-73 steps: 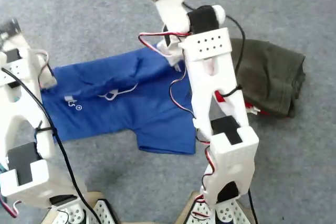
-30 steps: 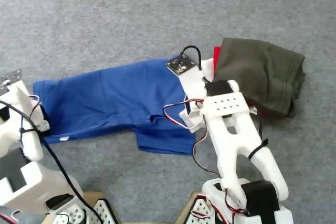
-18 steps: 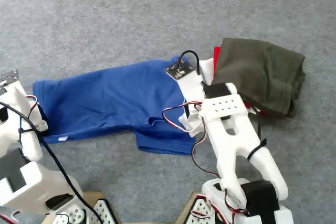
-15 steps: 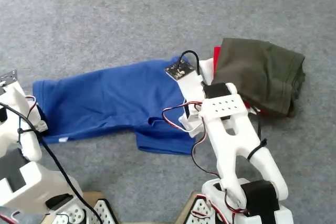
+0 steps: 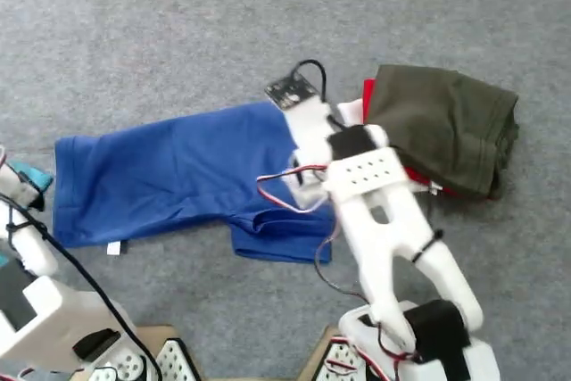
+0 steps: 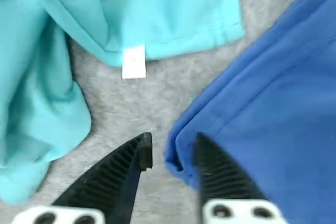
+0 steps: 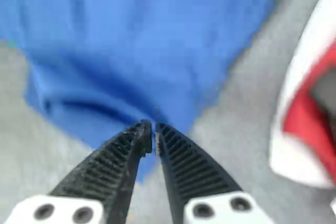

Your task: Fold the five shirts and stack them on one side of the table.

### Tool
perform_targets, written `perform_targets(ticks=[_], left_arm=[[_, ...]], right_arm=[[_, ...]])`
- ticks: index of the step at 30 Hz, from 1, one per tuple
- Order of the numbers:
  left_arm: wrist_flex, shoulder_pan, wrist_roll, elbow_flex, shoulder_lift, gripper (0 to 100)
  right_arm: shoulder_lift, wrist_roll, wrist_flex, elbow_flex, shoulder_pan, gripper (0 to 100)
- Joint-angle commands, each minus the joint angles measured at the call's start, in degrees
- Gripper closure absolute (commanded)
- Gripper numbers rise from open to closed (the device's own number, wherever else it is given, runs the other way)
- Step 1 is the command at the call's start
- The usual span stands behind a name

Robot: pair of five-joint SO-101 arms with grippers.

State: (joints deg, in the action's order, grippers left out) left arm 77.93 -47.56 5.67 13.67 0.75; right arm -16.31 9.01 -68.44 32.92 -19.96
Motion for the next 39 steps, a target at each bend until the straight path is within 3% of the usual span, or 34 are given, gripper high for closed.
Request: perform_targets(ticks=[1,7,14,20,27,32,34,39], left_arm=[[0.1,4.4,3.4,-3.7,-0.3,95],[0.0,12.2,6.2,-3.4,-0.3,97],[0.2,13.1,5.9,-3.3,-0.3,97],[0.2,13.1,5.7,-2.7,-0.3,97],[-0.1,13.1,5.7,0.6,-0.3,97],[-0.1,13.1,5.7,0.1,-0.3,97],[0.0,13.3,5.7,-0.4,-0.3,97],[0.0,13.4,5.7,-2.2,-0.3,97]], right_arm=[[5.0,-7.6,9.9,-3.2,-4.0,98.4],[16.2,-8.7,16.4,-3.0,-8.1,98.4],[15.0,-8.7,5.7,-2.1,-11.7,98.4],[6.6,-8.4,4.5,6.9,-13.8,98.4],[4.0,-8.4,21.0,21.1,-14.6,98.4],[3.6,-8.3,23.4,23.6,-14.6,98.4],[2.5,-7.5,20.0,21.9,-14.4,98.4],[-8.8,0.8,-4.6,6.6,-15.6,98.4]])
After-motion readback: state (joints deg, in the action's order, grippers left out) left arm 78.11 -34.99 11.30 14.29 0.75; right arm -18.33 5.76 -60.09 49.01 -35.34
